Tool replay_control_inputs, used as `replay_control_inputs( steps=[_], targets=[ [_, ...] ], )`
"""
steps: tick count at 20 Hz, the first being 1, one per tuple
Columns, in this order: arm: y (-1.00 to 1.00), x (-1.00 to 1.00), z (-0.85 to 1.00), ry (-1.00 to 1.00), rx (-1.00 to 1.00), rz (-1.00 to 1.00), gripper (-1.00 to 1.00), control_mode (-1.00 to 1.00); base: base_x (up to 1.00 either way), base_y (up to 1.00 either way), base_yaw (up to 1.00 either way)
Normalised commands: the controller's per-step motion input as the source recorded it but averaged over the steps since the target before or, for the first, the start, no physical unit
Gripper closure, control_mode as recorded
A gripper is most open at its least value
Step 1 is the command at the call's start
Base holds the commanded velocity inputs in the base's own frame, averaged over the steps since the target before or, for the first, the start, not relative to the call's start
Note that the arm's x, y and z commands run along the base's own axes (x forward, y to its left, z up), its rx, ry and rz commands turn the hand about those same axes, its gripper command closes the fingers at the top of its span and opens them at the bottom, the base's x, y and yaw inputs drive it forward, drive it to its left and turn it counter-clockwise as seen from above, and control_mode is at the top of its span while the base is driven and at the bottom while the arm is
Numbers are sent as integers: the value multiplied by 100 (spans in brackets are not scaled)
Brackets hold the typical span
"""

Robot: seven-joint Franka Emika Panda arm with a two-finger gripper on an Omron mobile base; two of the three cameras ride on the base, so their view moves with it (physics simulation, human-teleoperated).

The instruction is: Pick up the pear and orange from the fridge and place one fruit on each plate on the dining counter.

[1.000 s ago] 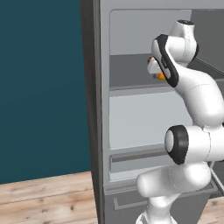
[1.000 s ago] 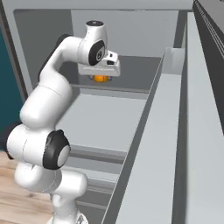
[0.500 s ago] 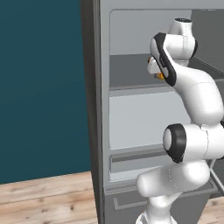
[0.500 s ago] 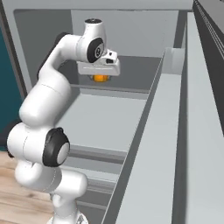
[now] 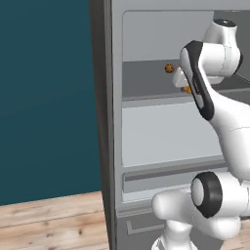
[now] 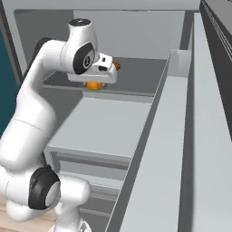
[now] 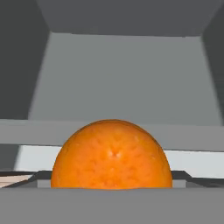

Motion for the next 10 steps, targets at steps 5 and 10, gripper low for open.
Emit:
replay_control_inputs(
  steps=[5, 10],
  targets=[
    [30, -100, 41, 0, 1, -3, 100, -100, 0, 0, 0],
    [27, -100, 22, 0, 2, -5, 100, -100, 0, 0, 0]
  ],
)
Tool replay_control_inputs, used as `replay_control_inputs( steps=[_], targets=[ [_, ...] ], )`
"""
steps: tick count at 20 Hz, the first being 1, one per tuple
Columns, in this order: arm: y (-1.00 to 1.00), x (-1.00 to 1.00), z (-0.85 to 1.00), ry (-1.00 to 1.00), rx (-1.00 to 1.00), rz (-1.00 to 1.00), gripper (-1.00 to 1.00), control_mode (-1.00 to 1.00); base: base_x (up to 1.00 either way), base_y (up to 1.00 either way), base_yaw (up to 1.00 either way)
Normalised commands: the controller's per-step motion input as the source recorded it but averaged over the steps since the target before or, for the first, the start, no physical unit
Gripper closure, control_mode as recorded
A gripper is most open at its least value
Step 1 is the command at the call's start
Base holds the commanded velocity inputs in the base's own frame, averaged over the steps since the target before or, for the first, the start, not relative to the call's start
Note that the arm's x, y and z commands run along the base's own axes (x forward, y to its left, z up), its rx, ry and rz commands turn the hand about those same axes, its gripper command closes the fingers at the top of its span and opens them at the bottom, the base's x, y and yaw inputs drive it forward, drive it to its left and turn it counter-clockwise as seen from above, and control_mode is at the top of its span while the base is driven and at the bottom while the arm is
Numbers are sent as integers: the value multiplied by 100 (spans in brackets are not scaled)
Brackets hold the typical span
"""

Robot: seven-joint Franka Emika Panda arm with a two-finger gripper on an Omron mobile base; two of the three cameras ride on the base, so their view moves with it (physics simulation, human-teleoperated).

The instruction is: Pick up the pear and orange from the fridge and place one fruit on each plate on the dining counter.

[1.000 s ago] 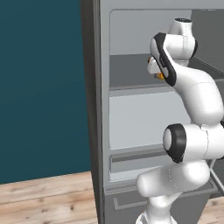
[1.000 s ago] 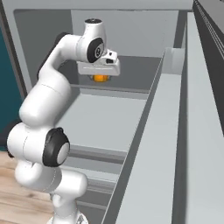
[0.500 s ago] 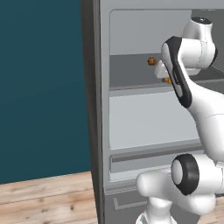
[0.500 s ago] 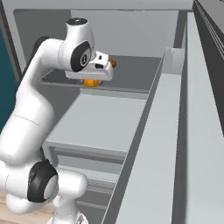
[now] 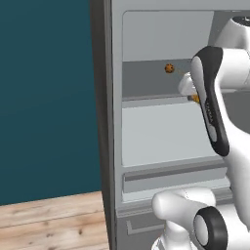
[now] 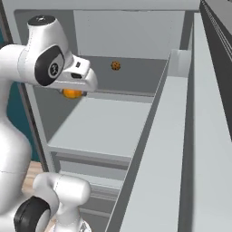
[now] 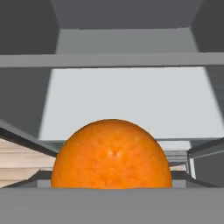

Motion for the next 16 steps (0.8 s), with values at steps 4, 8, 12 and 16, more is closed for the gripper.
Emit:
replay_control_inputs(
  steps=[4, 8, 12, 16],
  targets=[
    [18, -94, -12, 0, 0, -6, 100, -100, 0, 0, 0],
    [16, -89, -28, 0, 0, -1, 100, -100, 0, 0, 0],
    [11, -70, -17, 0, 0, -5, 100, -100, 0, 0, 0],
    [7, -13, -3, 0, 0, -3, 100, 100, -28, 51, -17]
  ],
)
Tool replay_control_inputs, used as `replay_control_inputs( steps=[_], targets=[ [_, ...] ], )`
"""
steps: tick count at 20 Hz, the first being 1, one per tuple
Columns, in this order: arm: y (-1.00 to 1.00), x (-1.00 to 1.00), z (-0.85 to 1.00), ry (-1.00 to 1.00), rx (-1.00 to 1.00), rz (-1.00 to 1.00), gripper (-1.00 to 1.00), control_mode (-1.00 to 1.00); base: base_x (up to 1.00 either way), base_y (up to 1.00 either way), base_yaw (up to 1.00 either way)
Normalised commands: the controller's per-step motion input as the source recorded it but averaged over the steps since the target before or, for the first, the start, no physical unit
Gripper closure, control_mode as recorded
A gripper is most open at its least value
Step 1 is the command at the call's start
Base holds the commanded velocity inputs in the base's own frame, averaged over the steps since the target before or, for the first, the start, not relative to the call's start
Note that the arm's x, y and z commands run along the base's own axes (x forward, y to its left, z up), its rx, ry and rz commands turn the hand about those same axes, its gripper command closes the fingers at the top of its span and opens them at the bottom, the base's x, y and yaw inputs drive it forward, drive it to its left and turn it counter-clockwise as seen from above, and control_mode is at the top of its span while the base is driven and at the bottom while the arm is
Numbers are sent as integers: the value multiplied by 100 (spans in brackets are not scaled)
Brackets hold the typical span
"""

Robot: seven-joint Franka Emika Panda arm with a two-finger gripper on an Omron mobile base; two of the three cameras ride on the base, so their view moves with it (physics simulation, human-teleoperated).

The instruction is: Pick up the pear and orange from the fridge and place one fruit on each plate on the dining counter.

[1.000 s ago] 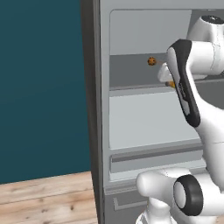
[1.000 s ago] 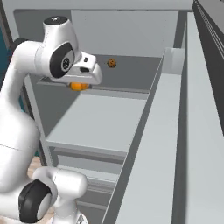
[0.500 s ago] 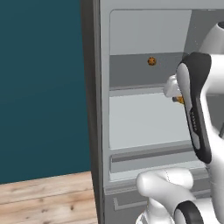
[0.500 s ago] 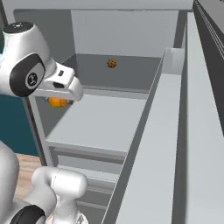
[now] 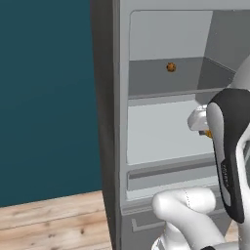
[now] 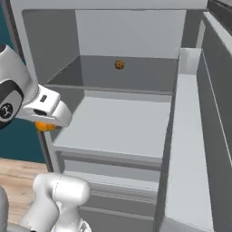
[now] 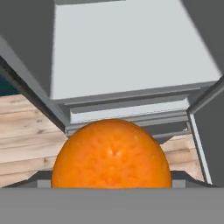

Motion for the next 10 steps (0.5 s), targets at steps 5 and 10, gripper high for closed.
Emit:
replay_control_inputs(
  steps=[5, 10],
  targets=[
    [0, 0, 0, 0, 0, 0, 100, 100, -37, 90, -43],
    [0, 0, 0, 0, 0, 0, 100, 100, -56, 64, -57]
  ],
)
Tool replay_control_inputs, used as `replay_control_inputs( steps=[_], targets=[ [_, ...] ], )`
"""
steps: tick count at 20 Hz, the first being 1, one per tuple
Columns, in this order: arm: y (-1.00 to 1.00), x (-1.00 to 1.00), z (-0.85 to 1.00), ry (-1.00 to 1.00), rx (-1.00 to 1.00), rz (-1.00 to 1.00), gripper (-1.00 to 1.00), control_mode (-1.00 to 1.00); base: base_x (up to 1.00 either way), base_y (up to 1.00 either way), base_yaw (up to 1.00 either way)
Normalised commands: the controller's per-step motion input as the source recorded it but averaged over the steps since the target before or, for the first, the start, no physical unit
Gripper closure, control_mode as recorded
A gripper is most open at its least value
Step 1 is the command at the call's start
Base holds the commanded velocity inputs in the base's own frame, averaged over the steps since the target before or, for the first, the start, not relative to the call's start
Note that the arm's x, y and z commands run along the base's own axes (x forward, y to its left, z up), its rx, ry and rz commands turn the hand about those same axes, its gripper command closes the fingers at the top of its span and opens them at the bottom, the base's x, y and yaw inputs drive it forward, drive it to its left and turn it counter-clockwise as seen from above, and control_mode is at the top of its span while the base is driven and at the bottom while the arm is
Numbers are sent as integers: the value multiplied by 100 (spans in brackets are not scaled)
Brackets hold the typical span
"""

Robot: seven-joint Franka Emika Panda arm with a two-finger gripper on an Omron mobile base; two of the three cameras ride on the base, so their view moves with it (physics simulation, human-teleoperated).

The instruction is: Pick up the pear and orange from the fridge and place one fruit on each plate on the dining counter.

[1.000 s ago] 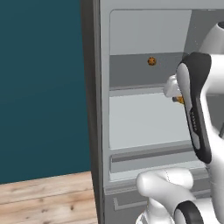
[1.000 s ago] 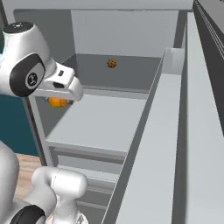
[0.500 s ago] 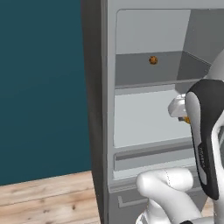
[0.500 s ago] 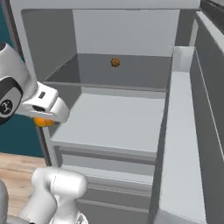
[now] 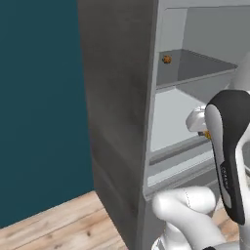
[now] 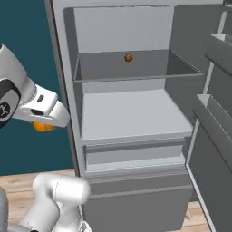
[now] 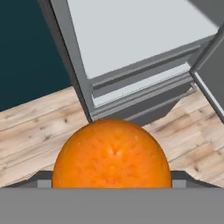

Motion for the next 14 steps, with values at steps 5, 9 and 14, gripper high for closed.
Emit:
replay_control_inputs(
  steps=[5, 9, 14],
  targets=[
    [0, 0, 0, 0, 0, 0, 100, 100, -69, 47, -67],
    [0, 0, 0, 0, 0, 0, 100, 100, -96, 38, -66],
    [0, 0, 0, 0, 0, 0, 100, 100, -100, 29, -60]
  ],
)
